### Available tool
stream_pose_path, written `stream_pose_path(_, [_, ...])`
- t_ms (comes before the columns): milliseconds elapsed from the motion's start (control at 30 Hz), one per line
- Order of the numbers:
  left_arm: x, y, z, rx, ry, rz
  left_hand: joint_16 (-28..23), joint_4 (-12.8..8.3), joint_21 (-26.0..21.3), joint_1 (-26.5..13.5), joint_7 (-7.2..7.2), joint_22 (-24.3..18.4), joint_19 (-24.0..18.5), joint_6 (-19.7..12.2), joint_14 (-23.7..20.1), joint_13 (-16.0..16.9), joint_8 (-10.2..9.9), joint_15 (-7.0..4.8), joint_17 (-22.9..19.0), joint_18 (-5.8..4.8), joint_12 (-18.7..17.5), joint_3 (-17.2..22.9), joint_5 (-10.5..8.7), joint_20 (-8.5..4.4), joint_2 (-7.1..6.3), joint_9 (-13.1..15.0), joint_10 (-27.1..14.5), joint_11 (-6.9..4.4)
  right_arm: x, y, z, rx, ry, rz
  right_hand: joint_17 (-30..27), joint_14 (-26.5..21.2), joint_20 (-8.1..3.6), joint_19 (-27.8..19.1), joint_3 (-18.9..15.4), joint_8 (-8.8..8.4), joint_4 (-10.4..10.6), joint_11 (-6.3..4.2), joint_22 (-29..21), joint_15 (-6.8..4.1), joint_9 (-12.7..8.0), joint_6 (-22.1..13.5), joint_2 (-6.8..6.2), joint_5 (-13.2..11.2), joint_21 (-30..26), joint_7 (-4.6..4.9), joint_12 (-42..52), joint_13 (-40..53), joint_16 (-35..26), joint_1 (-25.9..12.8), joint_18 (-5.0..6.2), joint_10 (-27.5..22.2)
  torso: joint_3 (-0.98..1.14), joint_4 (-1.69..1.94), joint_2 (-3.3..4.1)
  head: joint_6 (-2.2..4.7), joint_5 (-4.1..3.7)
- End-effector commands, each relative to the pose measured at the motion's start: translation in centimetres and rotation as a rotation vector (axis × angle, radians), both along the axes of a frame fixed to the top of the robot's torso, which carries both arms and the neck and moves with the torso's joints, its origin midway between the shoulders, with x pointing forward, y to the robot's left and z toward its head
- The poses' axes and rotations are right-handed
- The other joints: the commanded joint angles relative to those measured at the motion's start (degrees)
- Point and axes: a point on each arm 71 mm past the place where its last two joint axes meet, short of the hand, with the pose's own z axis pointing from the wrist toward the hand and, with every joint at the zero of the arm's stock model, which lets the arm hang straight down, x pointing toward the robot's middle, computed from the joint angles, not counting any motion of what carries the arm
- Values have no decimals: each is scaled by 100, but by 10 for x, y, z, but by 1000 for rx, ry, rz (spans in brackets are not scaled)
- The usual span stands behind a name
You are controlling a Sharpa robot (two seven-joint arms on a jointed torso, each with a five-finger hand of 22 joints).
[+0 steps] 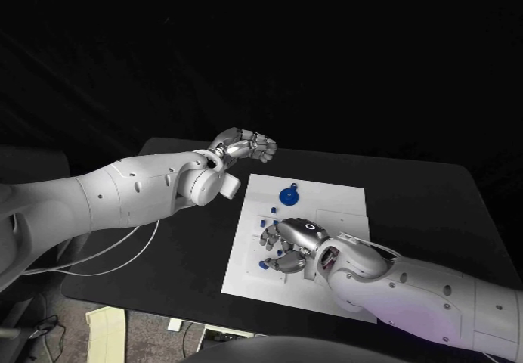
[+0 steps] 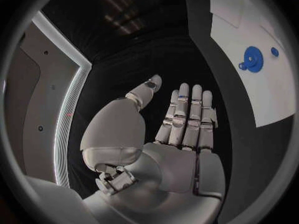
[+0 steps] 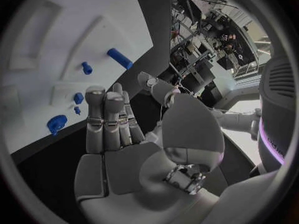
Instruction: Assemble the parts on the task board
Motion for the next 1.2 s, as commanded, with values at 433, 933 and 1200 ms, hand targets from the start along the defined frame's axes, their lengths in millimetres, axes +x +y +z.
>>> stream_pose_path(433, [1, 5, 0, -5, -4, 2, -26, 41, -22, -33, 7, 8, 48, -15, 38, -7, 33, 11, 11, 103, -19, -8, -5, -11, 9, -10, -1, 24, 48, -98, 37, 122, 353, -291, 14, 93, -58, 166, -386, 188, 82, -371, 105, -311, 167, 188, 418, -65, 104, -213, 850, 818, 110, -327, 489, 999, -8, -34, -19, 116, -122])
stream_pose_path(933, [-1, 6, -10, -3, 21, 3, -31, 50, -28, -40, -2, 12, 48, -12, 38, -10, 37, 10, 16, 101, -18, -11, -8, -10, 8, -11, 0, 19, 46, -149, 35, -66, 615, -435, 146, 153, -154, 217, -560, 196, 173, -605, 140, -534, 647, 258, 799, -273, 358, -406, 4614, 4659, 390, -864, 489, 138, 18, -100, -103, 157, -334])
stream_pose_path(1200, [-1, 6, -13, 0, 28, 4, -35, 57, -32, -46, -7, 14, 48, -11, 37, -12, 39, 9, 19, 99, -18, -14, -10, -10, 8, -12, 0, 15, 37, -162, 18, -183, 719, -495, 512, 98, -223, 186, -502, 200, 317, -646, 134, -569, 904, 356, 981, -365, 663, -450, 5472, 5366, 830, -1542, 489, 107, 13, -128, -138, 91, -415])
